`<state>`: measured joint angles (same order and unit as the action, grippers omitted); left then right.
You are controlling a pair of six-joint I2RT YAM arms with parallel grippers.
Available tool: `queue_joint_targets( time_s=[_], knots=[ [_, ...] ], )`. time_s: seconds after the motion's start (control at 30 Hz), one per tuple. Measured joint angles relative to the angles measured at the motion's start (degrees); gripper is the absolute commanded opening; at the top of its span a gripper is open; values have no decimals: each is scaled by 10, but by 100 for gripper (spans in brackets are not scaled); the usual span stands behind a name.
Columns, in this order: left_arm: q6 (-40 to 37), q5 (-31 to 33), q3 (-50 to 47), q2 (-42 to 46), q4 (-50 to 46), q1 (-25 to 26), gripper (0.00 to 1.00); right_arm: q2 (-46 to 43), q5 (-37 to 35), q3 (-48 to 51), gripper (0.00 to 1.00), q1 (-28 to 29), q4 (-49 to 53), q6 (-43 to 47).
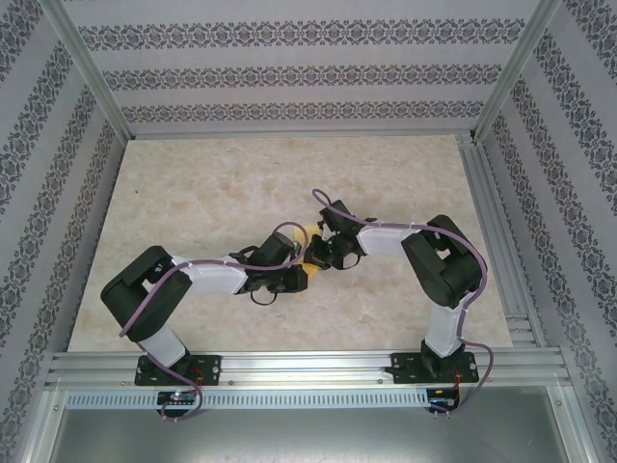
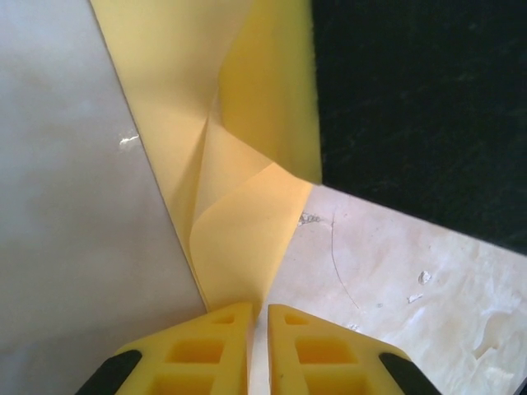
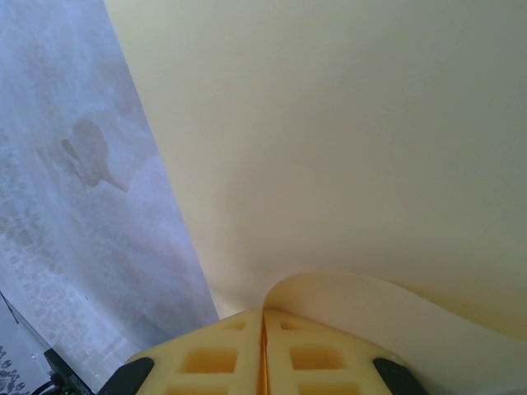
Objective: Fold a paper plane with a square sheet of paper (pick it up from the middle)
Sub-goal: Third fold the triangle at the center of the table.
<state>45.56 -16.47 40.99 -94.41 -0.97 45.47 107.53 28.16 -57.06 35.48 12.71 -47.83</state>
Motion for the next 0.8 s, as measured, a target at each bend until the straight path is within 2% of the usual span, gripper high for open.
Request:
queue_joint_targets(
  time_s=[0.8],
  knots=[
    [2,4,2,10,-40,0,16,1,0,0,10,0,-1,2]
  ],
)
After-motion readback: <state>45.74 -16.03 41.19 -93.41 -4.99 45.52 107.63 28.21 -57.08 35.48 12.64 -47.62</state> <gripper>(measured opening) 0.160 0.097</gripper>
